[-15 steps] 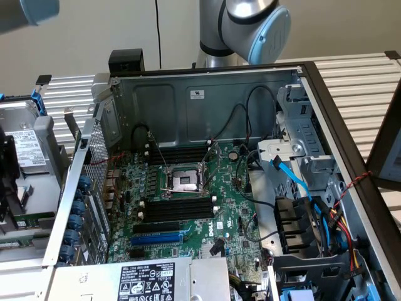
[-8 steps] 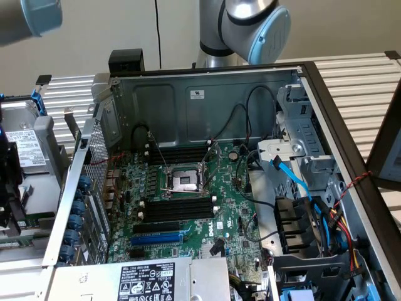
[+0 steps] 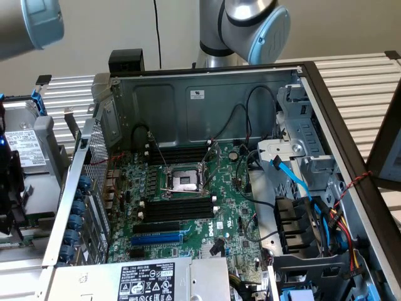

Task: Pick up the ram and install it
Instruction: 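Pick up the ram and move it above insertion slot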

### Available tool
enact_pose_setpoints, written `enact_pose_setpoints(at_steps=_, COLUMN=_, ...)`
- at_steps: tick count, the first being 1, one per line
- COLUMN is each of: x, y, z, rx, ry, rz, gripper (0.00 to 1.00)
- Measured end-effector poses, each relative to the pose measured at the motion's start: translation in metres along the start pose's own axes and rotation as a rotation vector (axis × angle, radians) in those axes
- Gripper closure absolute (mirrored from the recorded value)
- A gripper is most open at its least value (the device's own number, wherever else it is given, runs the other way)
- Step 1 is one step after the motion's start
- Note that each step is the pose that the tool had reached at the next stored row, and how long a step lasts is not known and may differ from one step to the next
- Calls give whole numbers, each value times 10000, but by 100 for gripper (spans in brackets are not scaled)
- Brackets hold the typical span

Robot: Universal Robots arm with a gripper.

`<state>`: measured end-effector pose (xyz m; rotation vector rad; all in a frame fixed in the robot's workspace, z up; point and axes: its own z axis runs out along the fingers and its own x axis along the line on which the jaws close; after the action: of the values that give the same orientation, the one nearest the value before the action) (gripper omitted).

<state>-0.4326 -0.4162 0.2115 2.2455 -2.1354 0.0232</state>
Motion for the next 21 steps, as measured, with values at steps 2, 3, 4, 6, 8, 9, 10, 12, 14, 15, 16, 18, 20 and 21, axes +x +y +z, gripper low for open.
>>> enact_pose_setpoints(at_steps=2, x=-1, y=-1, z=37, rx=1, ry=1, rz=-28, gripper=64)
enact_pose_setpoints(at_steps=3, x=-2, y=-1, z=54, rx=1, ry=1, rz=-36, gripper=64)
enact_pose_setpoints(at_steps=4, x=-3, y=-1, z=73, rx=2, ry=1, rz=-43, gripper=64)
enact_pose_setpoints(at_steps=6, x=-5, y=-2, z=109, rx=2, ry=2, rz=-58, gripper=64)
enact_pose_setpoints(at_steps=8, x=-6, y=-2, z=142, rx=4, ry=4, rz=-70, gripper=64)
enact_pose_setpoints(at_steps=9, x=-6, y=-2, z=144, rx=3, ry=5, rz=-71, gripper=64)
enact_pose_setpoints(at_steps=10, x=-6, y=-2, z=143, rx=2, ry=5, rz=-71, gripper=64)
enact_pose_setpoints(at_steps=12, x=-6, y=-2, z=143, rx=1, ry=5, rz=-72, gripper=64)
enact_pose_setpoints(at_steps=14, x=-6, y=-2, z=144, rx=2, ry=5, rz=-71, gripper=64)
enact_pose_setpoints(at_steps=15, x=-6, y=-2, z=144, rx=2, ry=5, rz=-72, gripper=66)
enact_pose_setpoints(at_steps=16, x=-6, y=-2, z=144, rx=2, ry=5, rz=-71, gripper=66)
enact_pose_setpoints(at_steps=18, x=-6, y=-2, z=144, rx=2, ry=5, rz=-71, gripper=73)
enact_pose_setpoints(at_steps=20, x=-6, y=-3, z=144, rx=2, ry=5, rz=-72, gripper=73)
enact_pose_setpoints(at_steps=21, x=-6, y=-3, z=144, rx=2, ry=5, rz=-72, gripper=73)
